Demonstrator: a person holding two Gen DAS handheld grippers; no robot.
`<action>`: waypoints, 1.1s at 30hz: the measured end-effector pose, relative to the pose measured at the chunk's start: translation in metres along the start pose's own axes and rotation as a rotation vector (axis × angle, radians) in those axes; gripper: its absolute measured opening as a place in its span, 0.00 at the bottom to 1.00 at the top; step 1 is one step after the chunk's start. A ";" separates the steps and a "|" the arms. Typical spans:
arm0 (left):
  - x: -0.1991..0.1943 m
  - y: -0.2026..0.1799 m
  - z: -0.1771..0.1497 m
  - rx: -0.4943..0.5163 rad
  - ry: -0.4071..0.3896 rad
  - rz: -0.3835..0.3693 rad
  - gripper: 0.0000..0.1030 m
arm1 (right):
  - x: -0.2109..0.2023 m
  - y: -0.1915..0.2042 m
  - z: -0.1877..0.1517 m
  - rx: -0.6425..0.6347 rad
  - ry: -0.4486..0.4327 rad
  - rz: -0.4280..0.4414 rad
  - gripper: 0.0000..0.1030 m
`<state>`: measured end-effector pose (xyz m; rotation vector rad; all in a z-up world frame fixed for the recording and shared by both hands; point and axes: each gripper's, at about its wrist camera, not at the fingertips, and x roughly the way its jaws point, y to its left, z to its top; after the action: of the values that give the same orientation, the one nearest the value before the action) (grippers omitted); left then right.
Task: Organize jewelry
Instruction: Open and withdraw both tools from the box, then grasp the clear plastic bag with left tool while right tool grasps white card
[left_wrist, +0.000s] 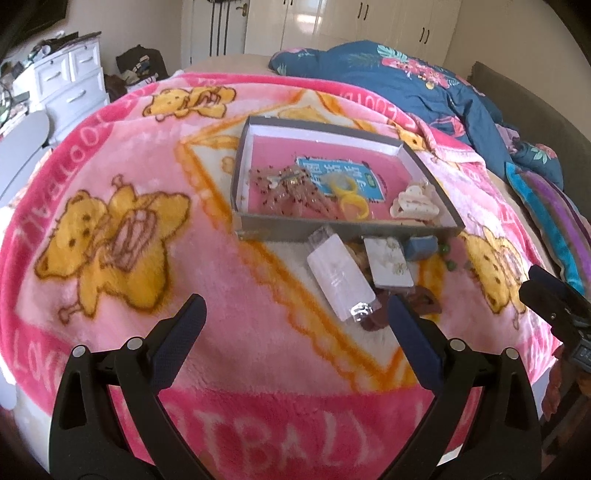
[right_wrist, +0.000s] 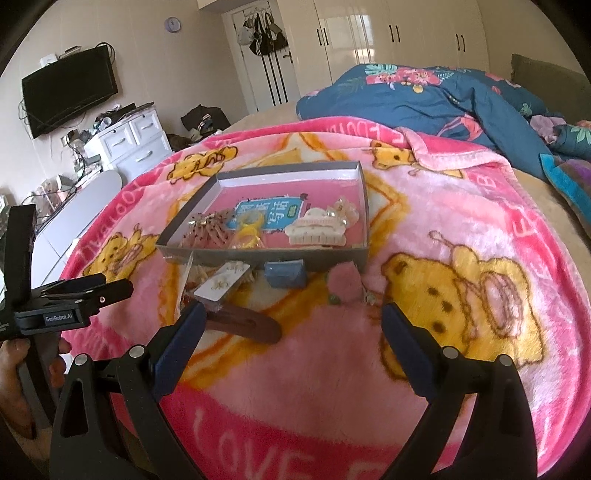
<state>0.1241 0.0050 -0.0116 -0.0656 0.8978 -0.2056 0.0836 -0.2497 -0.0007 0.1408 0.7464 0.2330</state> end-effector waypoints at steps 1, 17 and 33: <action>0.002 0.000 -0.001 0.001 0.007 -0.006 0.89 | 0.001 0.000 -0.001 0.001 0.003 0.001 0.92; 0.043 0.004 -0.003 -0.127 0.136 -0.197 0.78 | 0.025 -0.005 -0.009 0.013 0.052 -0.003 0.92; 0.090 0.010 0.011 -0.318 0.251 -0.393 0.42 | 0.056 0.000 0.001 0.070 0.106 0.078 0.90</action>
<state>0.1884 -0.0045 -0.0757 -0.5243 1.1585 -0.4425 0.1236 -0.2353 -0.0367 0.2259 0.8554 0.2903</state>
